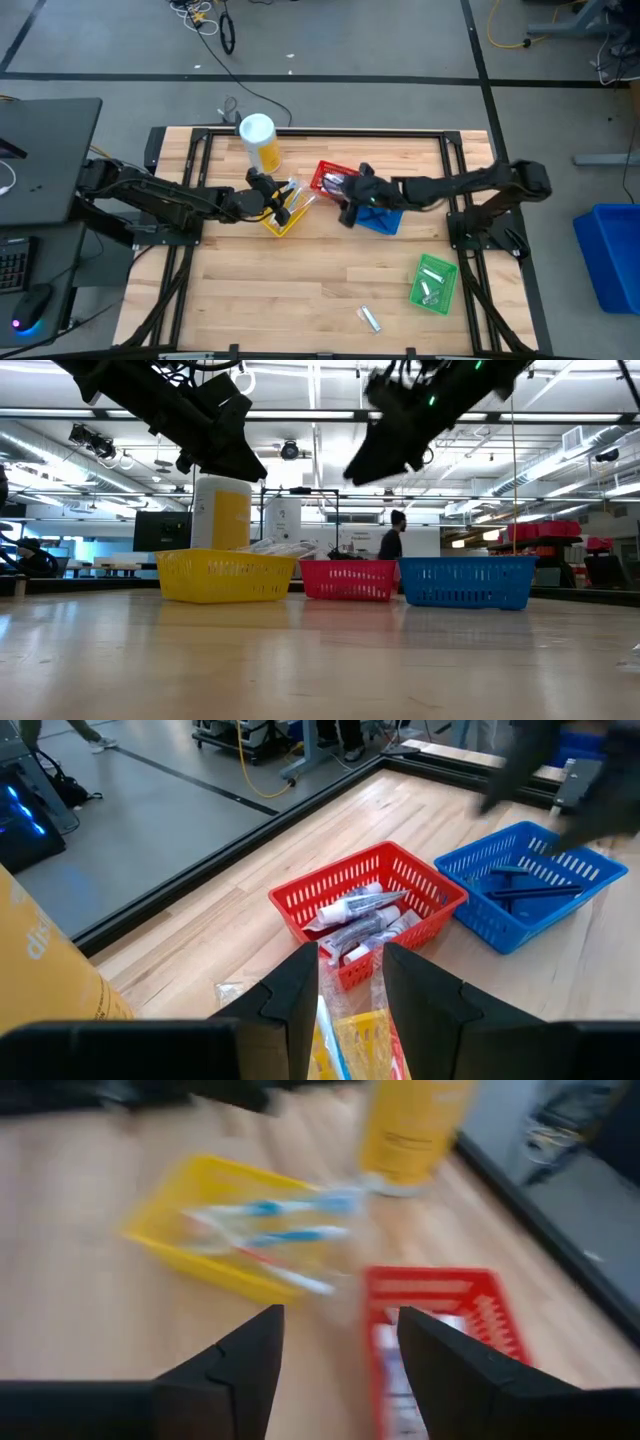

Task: Pick & Place Travel size toiletries
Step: Put the silver nail cutter into the green bin

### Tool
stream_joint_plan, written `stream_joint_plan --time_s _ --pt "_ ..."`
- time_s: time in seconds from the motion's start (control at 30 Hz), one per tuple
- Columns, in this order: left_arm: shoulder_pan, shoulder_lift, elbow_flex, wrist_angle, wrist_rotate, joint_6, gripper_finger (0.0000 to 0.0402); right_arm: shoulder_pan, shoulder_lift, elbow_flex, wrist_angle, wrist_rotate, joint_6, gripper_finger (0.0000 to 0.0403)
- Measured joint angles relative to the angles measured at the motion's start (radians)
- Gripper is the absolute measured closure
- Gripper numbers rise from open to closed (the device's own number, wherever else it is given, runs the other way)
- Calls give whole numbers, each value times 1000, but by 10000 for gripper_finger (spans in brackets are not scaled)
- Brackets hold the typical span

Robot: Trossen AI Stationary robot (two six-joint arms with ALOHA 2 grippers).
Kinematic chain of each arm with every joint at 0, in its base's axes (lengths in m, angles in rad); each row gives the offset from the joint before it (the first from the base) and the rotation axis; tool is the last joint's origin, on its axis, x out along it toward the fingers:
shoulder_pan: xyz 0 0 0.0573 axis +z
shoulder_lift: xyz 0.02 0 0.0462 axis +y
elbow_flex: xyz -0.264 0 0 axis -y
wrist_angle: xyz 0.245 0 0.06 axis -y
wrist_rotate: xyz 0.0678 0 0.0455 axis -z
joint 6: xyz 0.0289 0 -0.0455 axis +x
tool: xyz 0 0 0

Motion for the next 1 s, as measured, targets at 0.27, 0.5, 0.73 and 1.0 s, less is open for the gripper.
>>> stream_joint_plan --time_s 0.27,0.5,0.73,1.0 --pt "0 0 0 1 0 -15 279 217 -55 0 -38 -7 109 211" --pt "0 0 0 3 0 -15 279 370 -55 0 -98 -113 337 210" --pt "0 0 0 4 -8 -15 279 479 -44 49 -236 -240 649 212" --pt "0 0 0 16 -8 -15 279 577 74 97 -213 -420 911 226"
